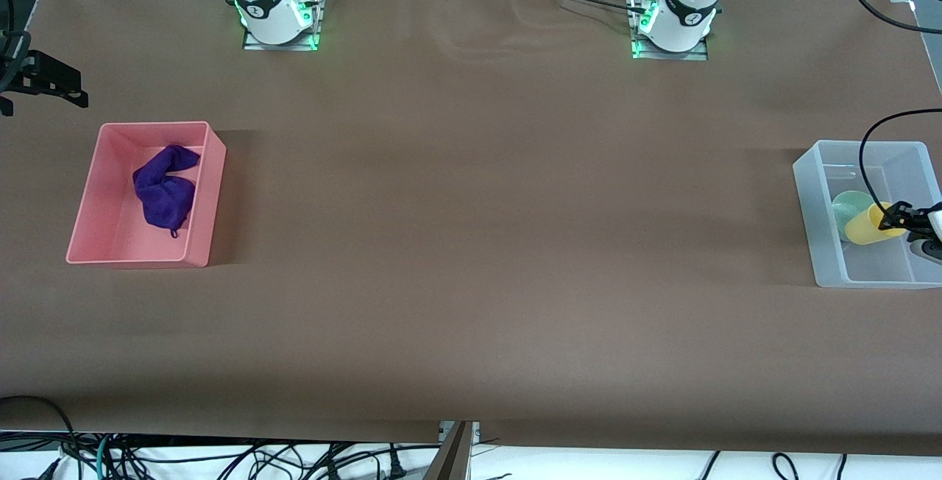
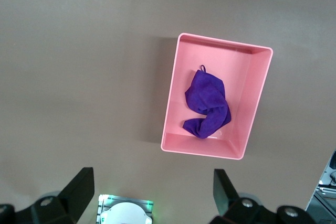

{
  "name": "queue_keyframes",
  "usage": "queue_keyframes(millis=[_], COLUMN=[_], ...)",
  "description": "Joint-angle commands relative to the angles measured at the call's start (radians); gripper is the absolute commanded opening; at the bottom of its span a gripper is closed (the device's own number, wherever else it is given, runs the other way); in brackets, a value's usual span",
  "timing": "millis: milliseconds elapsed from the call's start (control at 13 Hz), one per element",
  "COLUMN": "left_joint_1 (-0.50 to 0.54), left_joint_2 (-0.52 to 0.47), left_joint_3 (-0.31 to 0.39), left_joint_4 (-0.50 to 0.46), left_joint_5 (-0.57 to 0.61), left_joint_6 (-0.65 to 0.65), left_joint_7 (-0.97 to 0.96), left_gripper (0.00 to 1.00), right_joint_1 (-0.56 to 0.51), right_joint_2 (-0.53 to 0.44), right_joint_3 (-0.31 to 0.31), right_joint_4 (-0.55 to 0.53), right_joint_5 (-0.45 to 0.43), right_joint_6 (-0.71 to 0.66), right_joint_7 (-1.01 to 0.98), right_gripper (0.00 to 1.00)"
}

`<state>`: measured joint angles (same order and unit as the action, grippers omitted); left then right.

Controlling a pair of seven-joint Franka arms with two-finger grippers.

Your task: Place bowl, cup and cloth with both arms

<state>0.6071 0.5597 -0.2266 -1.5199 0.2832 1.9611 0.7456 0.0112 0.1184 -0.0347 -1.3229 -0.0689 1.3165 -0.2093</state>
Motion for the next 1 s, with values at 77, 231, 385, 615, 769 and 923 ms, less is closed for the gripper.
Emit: queue_keyframes(millis=[77,231,385,615,769,923], left_joint_1=[-0.013,-0.058,-0.166,-0.306,-0.339,-0.333], left_joint_2=[-0.099,-0.138,-0.165,-0.199,-0.236,-0.268], left_joint_3=[-0.132,-0.207,-0.232,-0.234,-0.24,-0.25], left_joint_4=[0.024,0.046,0.081,0.121,0.121,0.121], left_joint_5=[0.014,0.022,0.024,0.01,0.004,-0.031], left_joint_6=[-0.14,-0.218,-0.289,-0.358,-0.372,-0.416], left_joint_7=[-0.072,-0.213,-0.393,-0.607,-0.646,-0.637], left_gripper=[1.0,1.0,1.0,1.0,1.0,1.0], right_joint_1=[0.0,0.015,0.026,0.023,0.023,0.02], right_joint_2=[-0.008,-0.009,-0.009,-0.008,-0.006,-0.006], right_joint_3=[0.006,0.013,0.015,0.01,0.01,0.007], right_joint_4=[0.002,0.002,0.002,0.002,0.002,0.002], right_joint_5=[-0.009,-0.009,-0.014,-0.014,-0.015,-0.015], right_joint_6=[-0.01,-0.01,-0.011,-0.022,-0.02,-0.02], right_joint_7=[-0.009,-0.007,-0.007,-0.007,-0.006,-0.007], right_gripper=[1.0,1.0,1.0,1.0,1.0,1.0])
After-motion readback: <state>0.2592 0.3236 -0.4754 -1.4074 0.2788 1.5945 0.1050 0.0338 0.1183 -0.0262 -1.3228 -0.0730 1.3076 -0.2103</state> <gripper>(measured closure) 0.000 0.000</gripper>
